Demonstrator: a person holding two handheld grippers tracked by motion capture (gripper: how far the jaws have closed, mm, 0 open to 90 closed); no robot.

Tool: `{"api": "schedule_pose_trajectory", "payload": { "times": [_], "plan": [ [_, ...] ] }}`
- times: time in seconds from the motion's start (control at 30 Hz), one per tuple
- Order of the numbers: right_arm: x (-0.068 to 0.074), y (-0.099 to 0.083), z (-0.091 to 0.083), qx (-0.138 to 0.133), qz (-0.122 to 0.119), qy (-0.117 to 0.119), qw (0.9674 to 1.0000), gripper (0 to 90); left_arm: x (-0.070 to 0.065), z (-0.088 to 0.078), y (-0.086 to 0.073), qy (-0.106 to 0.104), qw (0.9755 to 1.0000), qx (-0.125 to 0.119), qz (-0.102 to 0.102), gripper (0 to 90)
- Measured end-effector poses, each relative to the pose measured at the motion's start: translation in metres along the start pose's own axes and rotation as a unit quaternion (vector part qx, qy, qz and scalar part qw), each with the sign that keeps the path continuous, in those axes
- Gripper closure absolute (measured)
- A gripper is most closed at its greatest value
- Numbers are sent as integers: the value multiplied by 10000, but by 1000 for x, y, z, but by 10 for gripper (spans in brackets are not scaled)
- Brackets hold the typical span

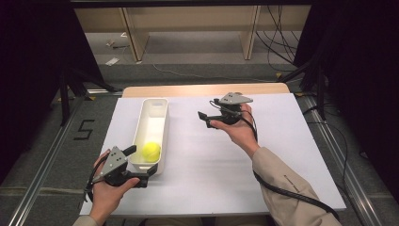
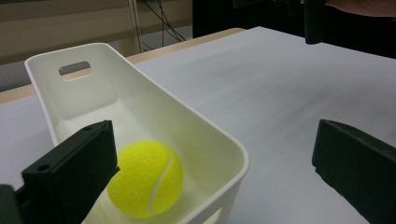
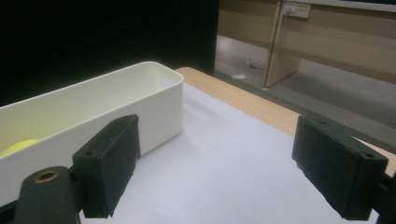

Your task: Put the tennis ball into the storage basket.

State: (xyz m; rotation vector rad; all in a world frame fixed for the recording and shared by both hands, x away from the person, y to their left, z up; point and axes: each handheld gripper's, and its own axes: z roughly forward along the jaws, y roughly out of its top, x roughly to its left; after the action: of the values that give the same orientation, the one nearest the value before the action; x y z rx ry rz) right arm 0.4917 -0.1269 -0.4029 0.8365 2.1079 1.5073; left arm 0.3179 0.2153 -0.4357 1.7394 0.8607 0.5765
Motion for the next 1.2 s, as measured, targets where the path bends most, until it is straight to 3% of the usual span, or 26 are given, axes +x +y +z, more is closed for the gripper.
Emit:
{"api": "schedule_pose_trajectory", "payload": {
  "times": [1.2],
  "plan": [
    [-33, -18, -41, -18, 195, -334, 9993, 163, 0, 1, 0, 12, 10000, 13, 1, 0]
  ]
}}
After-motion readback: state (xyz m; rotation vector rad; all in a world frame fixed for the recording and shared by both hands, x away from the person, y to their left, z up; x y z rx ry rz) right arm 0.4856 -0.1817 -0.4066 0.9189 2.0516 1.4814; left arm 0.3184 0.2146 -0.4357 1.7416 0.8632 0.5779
